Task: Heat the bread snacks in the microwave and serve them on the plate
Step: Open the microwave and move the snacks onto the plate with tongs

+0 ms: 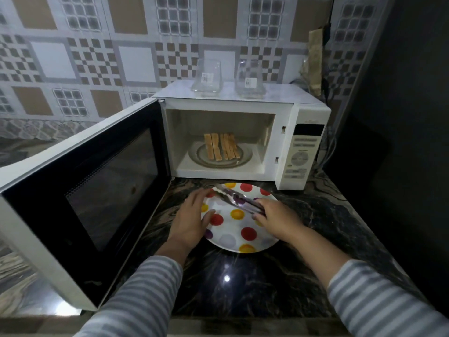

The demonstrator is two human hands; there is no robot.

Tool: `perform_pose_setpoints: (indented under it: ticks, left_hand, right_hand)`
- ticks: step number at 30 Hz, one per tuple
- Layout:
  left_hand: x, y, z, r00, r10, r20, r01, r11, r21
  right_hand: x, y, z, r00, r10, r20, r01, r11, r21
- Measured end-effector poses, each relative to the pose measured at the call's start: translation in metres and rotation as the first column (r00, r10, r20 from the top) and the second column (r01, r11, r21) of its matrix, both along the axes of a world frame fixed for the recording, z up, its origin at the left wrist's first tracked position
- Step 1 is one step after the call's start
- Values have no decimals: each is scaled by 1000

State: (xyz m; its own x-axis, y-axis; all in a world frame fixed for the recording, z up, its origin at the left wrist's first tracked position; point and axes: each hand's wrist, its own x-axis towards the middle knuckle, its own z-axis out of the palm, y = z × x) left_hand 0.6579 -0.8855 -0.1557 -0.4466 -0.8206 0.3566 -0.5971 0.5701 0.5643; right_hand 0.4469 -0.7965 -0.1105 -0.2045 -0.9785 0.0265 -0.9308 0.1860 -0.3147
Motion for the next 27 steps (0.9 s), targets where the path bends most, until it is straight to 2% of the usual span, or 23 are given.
perform_pose_setpoints:
  ticks: [3,6,10,18,25,27]
  left_hand:
    - [3,-4,-8,999,28,41,-31,997,74]
    - [6,-10,-27,996,66,61,-74,989,127]
    - [4,-19,-42,975,99,199,-121,987,101]
    - [5,-22,-43,967,126,222,-144,987,65]
    - [4,-24,-48,955,142,260,-154,988,24]
    - [4,-26,-48,956,134,262,-150,988,40]
  right_hand:
    - [-6,-27,18,998,-53,27,54,998,-44]
    - [-1,-59,35,988,-102,117,111,991,-73]
    - [10,-103,46,973,-180,142,189,980,-56]
    - [30,-172,38,945,-283,166,287,958,2]
    - [41,-216,37,899,-256,355,290,956,-46]
    - [44,-223,33,903,-261,342,295,954,-50]
